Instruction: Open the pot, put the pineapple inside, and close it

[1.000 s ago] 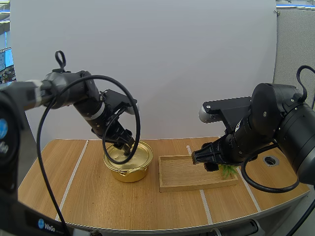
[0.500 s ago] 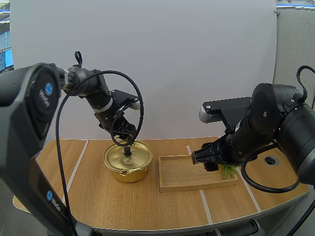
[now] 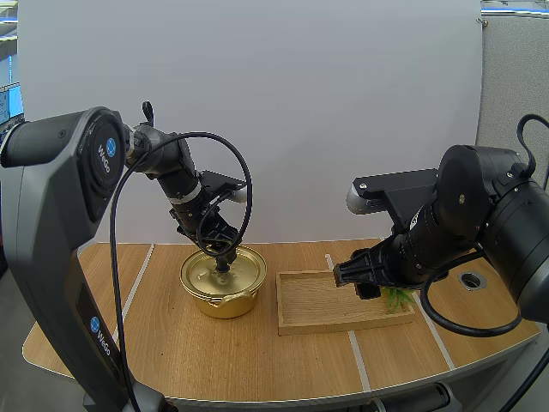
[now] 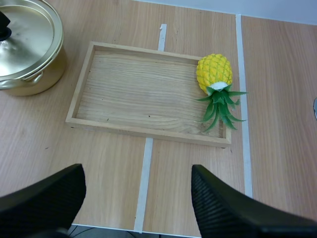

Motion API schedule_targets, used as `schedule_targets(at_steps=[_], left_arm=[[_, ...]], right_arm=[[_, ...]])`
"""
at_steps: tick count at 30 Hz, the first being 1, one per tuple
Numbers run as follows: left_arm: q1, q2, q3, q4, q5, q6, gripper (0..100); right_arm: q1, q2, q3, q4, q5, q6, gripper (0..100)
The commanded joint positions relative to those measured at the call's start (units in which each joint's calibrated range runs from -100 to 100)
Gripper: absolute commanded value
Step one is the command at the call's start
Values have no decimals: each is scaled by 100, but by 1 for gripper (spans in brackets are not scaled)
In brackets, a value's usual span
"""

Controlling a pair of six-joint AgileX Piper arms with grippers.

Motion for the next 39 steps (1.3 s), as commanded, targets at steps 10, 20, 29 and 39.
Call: schedule_targets(at_steps=[10,20,29,39], left_arm=[[-177,138,-74,-83,137,22,100],[-178,138,-74,216,-101,-83,100],[-178,267,-74,216,78,-102,100],[-178,319,-74,216,320,-119,100]], right_arm=[[-20,-23,-41,10,0,15,100],[-20,-23,-41,10,0,15,100],[-20,-23,-41,10,0,15,100],[-20,-23,-41,10,0,15,100]])
